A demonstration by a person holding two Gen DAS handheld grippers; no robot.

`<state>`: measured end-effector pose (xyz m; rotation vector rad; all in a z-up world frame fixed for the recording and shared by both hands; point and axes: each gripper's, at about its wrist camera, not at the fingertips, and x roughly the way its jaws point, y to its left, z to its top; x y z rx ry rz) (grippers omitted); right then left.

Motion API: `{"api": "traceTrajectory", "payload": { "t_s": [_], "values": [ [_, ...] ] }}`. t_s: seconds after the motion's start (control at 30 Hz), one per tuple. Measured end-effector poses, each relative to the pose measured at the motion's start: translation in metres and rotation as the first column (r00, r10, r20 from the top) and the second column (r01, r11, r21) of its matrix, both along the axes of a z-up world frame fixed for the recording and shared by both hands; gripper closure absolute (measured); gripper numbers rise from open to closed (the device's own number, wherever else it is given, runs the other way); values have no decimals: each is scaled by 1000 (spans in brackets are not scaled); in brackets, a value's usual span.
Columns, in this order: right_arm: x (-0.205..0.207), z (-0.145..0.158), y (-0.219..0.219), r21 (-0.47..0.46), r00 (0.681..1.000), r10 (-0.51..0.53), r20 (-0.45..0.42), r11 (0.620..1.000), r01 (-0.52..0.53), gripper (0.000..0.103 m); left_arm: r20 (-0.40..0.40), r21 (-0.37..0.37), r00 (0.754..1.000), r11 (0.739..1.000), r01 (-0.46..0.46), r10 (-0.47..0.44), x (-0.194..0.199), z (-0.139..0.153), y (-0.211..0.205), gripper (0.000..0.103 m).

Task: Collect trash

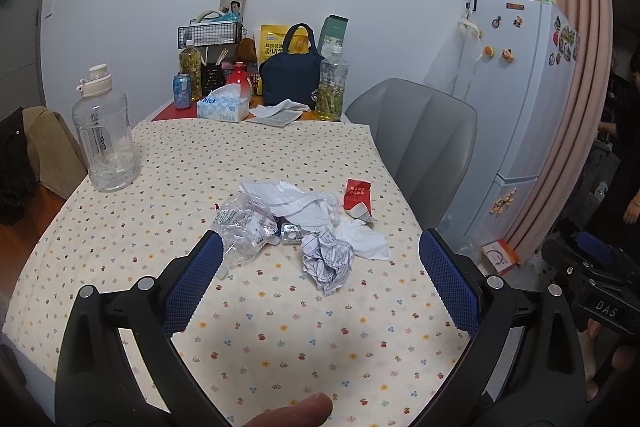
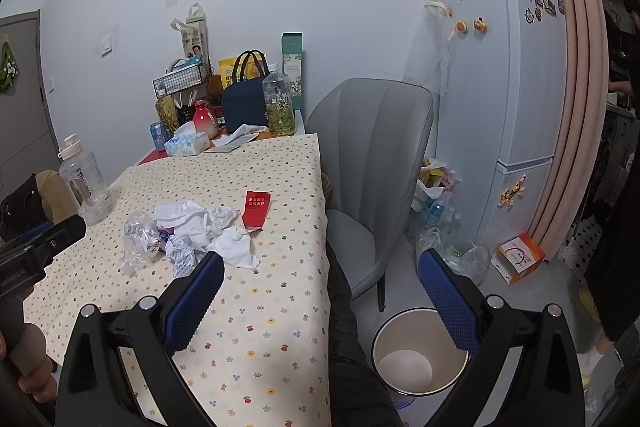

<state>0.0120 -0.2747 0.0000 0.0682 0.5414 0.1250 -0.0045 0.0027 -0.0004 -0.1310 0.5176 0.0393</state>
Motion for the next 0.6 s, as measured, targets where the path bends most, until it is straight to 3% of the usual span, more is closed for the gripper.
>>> {"api": "traceTrajectory", "payload": {
  "t_s": [0.6],
  "values": [
    [5, -4, 11, 4, 999, 47, -18, 999, -47, 8, -3, 6, 1000, 1000, -25, 25, 0, -2, 7, 6]
  ]
}}
